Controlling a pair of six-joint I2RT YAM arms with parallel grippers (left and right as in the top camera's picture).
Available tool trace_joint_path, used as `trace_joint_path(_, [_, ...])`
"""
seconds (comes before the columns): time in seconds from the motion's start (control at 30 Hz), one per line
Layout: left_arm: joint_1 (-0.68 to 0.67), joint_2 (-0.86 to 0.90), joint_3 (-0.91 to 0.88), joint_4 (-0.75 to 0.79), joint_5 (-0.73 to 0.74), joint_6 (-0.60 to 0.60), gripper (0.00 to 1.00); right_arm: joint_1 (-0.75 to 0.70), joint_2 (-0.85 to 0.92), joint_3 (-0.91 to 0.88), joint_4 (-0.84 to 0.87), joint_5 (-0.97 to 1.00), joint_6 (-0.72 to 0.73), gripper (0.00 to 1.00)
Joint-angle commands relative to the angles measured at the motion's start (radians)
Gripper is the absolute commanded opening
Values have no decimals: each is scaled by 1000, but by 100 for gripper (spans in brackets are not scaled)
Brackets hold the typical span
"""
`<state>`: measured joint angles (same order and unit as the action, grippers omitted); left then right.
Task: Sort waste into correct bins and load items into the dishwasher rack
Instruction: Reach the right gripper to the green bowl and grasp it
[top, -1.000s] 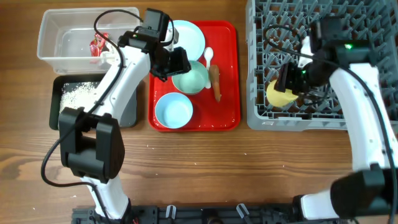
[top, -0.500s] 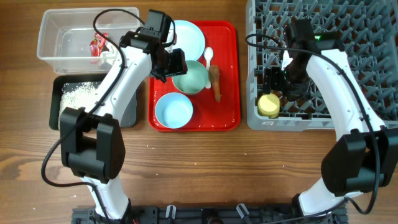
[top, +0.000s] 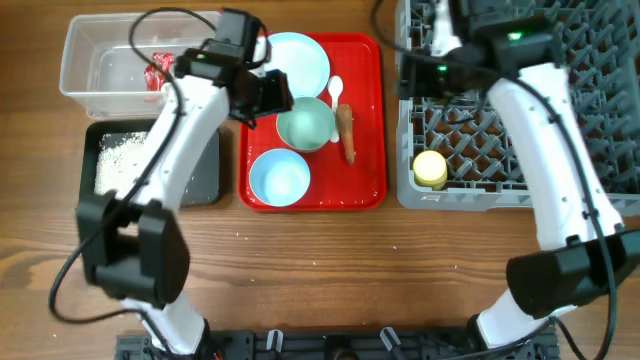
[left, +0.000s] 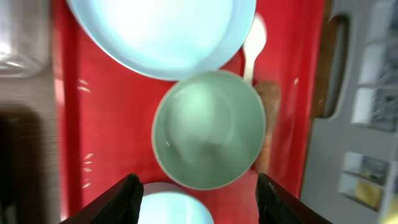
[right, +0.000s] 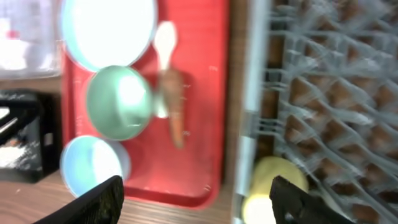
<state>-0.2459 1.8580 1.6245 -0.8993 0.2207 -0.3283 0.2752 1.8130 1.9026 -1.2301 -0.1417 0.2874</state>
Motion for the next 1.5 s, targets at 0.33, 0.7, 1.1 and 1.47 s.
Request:
trace_joint_path(0.33, [187, -138, 14, -108, -69, -159, 59, 210, 278, 15, 149, 0, 169, 66])
trace_joint_path(0.7, [221, -135, 14, -112, -107, -151, 64, 237, 359, -18, 216, 17, 158, 57])
trace_joint_path(1.1, [221, -122, 14, -103, -145, -151, 67, 249, 360, -185, 380, 22, 134, 46])
trace_joint_path(1.47, [221, -122, 14, -112, -170, -151, 100, 249, 378, -207, 422, 30, 159, 11])
